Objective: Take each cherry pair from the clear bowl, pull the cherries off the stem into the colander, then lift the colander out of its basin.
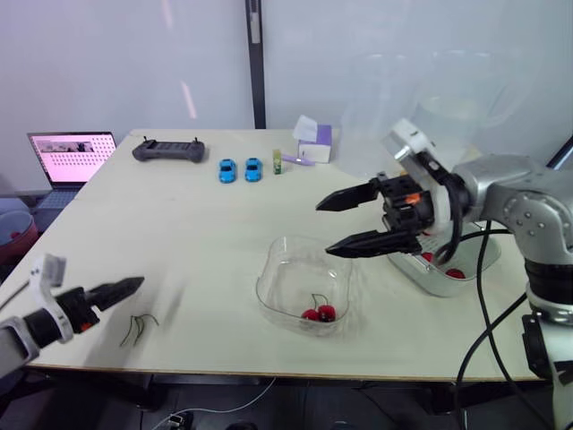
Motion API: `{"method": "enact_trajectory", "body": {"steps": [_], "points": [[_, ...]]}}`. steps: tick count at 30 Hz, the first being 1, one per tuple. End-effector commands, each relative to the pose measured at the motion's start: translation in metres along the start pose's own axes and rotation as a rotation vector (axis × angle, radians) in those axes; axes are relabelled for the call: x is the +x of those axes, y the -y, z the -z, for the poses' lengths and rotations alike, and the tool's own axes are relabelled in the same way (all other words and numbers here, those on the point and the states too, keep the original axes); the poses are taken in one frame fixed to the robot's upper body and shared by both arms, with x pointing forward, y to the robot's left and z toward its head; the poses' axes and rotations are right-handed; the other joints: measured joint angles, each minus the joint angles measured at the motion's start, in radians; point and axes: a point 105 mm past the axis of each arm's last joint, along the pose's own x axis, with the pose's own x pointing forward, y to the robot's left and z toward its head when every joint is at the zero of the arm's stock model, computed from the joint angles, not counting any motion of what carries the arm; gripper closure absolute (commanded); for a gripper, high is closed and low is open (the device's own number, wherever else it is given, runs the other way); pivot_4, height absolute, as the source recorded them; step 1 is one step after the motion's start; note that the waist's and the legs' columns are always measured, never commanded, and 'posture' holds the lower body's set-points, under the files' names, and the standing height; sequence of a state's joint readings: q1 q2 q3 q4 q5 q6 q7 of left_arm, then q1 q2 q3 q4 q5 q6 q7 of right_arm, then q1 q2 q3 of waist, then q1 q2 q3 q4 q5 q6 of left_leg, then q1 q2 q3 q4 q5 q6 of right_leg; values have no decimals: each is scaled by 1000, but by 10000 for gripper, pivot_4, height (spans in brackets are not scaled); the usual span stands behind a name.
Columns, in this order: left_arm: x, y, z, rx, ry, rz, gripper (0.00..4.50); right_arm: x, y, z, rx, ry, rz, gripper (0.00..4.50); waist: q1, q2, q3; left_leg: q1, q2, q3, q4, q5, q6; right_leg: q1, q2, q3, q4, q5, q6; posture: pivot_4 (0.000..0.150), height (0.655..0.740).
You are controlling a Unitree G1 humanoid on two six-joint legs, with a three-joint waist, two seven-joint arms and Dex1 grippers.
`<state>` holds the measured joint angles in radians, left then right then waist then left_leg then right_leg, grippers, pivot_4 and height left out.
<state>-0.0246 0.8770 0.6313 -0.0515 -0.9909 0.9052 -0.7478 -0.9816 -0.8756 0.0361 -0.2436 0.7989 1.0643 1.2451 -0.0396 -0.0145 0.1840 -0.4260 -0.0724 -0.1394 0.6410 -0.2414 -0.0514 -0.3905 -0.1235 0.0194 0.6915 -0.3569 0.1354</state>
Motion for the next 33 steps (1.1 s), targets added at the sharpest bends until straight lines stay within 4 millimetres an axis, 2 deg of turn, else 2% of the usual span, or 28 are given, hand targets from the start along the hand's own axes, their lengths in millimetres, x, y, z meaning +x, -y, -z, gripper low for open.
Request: {"method": "enact_trajectory", "body": {"steps": [1, 3, 6, 8, 10, 16, 19, 21, 24, 29, 33], "points": [[-1, 35, -36, 219, 66, 143, 344, -6, -5, 1, -37, -38, 28, 0, 0, 0, 0, 0, 0, 0, 0, 0, 0, 0, 0, 0, 0, 0, 0, 1500, 7400], [3, 67, -48, 364, 53, 291, 344, -9, -6, 6, -37, -70, 48, 0, -1, 0, 0, 0, 0, 1, 0, 0, 0, 0, 0, 0, -1, 0, 0, 1500, 7400], [6, 109, -54, 498, 17, 485, 344, -11, -2, 13, -90, -124, 112, 0, -2, 0, 0, 0, 0, 1, -1, 0, 0, 0, 0, 0, -1, 0, 0, 1500, 7400], [7, 128, -53, 561, -10, 575, 344, -12, 4, 18, -138, -160, 176, 0, -4, 0, 0, 0, 0, 1, -2, 0, 0, 0, 0, 0, -1, 0, 0, 1500, 7400], [8, 138, -49, 586, -40, 619, 344, -15, 14, 21, -155, -186, 256, 0, -8, 0, 0, 1, 0, 2, -4, 0, 0, -1, 0, 1, -1, 0, 0, 1500, 7400], [12, 148, -38, 648, -77, 673, 344, -6, 14, 21, -82, -350, 180, 0, -14, 2, 1, 1, 1, 3, -7, 1, -2, -2, 1, 1, -1, 0, 0, 1500, 7400], [13, 149, -33, 640, -78, 687, 344, 14, 19, 21, -60, -428, 142, 0, -16, 1, 1, 1, 1, 2, -8, 1, -2, -2, 2, 1, -2, 0, 0, 1500, 7400], [19, 139, -28, 653, -94, 644, 344, 34, 25, 30, -57, -518, 126, 0, -17, 1, 0, 1, 1, 1, -8, 1, -2, -1, 2, 0, -2, 0, 0, 1500, 7400], [21, 132, -20, 664, -120, 629, 344, 54, 20, 39, -59, -637, 56, 0, -30, 1, 0, 3, 2, 1, -9, 2, -3, -2, 3, 1, -1, 1, -1, 1500, 7400], [19, 127, -13, 668, -116, 588, 344, 75, 18, 59, -99, -750, 54, 0, -30, 1, 0, 0, 1, 0, -9, 2, -3, -5, 1, 1, -1, 1, -1, 1500, 7400], [17, 126, -11, 662, -109, 569, 344, 78, 18, 80, -132, -824, 65, 0, -29, 1, 0, 0, 1, 0, -9, 2, -3, -5, 2, 1, -1, 1, -1, 1500, 7400]]}}
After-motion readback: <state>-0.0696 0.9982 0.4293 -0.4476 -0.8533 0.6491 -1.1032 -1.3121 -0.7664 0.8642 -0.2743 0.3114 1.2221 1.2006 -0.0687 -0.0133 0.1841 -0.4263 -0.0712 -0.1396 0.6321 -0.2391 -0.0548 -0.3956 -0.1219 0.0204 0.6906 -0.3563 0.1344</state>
